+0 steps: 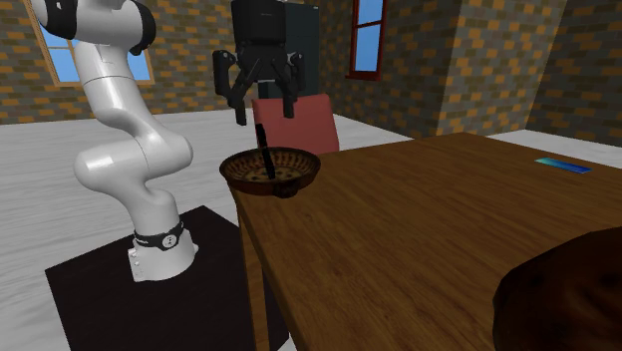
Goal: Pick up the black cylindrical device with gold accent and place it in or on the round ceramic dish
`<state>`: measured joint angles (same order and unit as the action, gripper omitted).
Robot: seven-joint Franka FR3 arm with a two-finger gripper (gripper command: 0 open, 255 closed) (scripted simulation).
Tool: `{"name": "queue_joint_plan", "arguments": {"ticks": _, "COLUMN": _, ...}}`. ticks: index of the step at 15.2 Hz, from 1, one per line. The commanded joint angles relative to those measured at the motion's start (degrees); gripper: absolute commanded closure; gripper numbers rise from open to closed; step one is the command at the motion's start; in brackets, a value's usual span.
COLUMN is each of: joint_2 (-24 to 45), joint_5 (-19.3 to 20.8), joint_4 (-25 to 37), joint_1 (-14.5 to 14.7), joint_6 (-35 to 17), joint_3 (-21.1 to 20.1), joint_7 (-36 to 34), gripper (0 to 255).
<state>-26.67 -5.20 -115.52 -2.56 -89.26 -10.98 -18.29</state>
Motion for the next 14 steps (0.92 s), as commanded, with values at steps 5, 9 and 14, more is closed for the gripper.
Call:
{"name": "queue_joint_plan", "arguments": {"ticks": 5, "joint_2": 1.90, "joint_5": 0.36, "joint_4": 7.55, "joint_1": -0.21, "joint_6": 5.67, "joint_3": 0.14, "joint_7": -0.29, "gripper": 0}}
{"name": "queue_joint_plan", "arguments": {"ticks": 9, "joint_2": 2.51, "joint_5": 0.45, "joint_4": 9.67, "joint_1": -0.26, "joint_6": 7.18, "joint_3": 0.16, "joint_7": -0.38, "gripper": 0}}
{"name": "queue_joint_plan", "arguments": {"ticks": 14, "joint_2": 2.50, "joint_5": 0.45, "joint_4": 9.66, "joint_1": -0.26, "joint_6": 7.17, "joint_3": 0.16, "joint_7": -0.38, "gripper": 0}}
